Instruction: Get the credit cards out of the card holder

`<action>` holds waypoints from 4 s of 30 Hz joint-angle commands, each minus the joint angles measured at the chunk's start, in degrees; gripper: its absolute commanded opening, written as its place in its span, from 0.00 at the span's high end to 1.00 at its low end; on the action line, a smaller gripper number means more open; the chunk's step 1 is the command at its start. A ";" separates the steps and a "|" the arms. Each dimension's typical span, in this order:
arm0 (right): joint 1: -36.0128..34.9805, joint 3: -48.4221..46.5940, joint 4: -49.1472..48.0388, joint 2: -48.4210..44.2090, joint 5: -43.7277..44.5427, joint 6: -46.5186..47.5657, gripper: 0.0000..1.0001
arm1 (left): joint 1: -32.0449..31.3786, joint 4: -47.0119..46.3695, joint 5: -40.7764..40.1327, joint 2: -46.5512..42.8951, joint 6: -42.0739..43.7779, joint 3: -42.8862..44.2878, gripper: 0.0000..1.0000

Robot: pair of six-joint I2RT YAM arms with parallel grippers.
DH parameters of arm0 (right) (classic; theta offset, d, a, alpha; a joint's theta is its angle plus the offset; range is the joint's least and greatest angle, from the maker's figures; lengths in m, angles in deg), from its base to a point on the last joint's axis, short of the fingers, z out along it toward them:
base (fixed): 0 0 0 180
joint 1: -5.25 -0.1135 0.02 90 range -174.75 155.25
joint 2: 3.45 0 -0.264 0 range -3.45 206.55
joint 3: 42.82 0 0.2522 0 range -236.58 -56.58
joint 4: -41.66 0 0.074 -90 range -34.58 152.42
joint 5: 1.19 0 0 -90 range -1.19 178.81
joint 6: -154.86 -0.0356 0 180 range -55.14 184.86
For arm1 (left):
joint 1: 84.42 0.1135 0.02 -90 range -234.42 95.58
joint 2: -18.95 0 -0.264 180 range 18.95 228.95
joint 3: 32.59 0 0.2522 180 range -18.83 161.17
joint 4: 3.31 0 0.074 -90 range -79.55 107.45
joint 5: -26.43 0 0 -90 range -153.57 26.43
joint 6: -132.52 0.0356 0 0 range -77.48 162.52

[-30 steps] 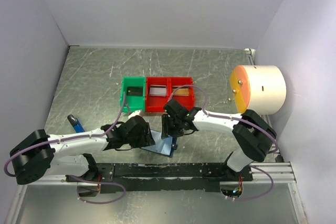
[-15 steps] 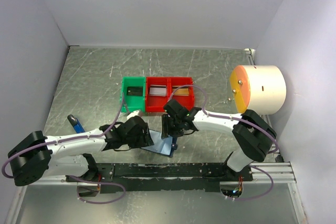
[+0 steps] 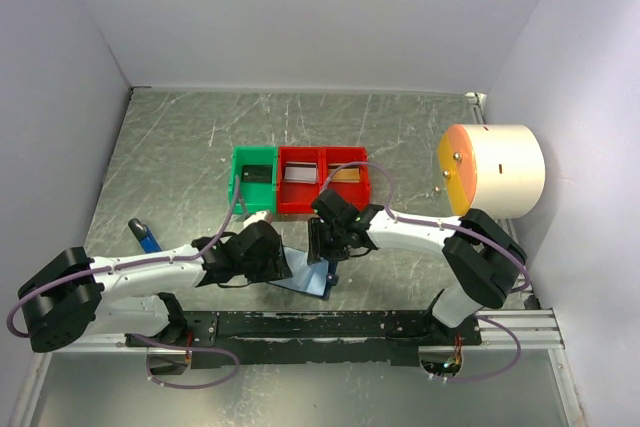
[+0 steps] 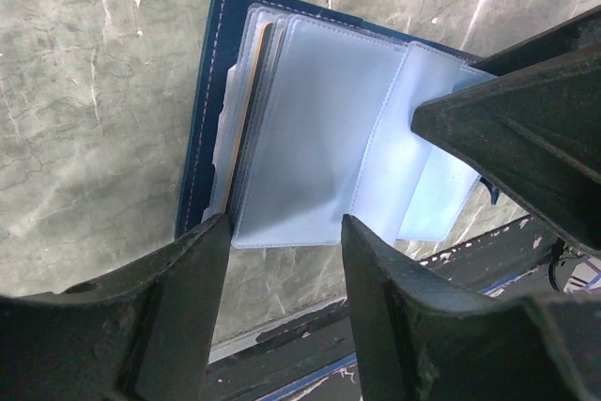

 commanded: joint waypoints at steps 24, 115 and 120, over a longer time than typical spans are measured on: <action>-0.22 0.71 0.13 0.12 0.27 0.47 0.55 | -0.81 6.92 1.24 0.26 2.69 9.13 0.52; 3.93 20.61 -11.78 -7.71 -1.19 -6.85 0.79 | 1.33 -13.56 6.46 9.84 2.60 5.09 0.41; 3.93 20.84 -11.96 -7.52 -1.42 -7.09 0.79 | 1.91 -17.00 9.16 10.44 2.40 3.65 0.45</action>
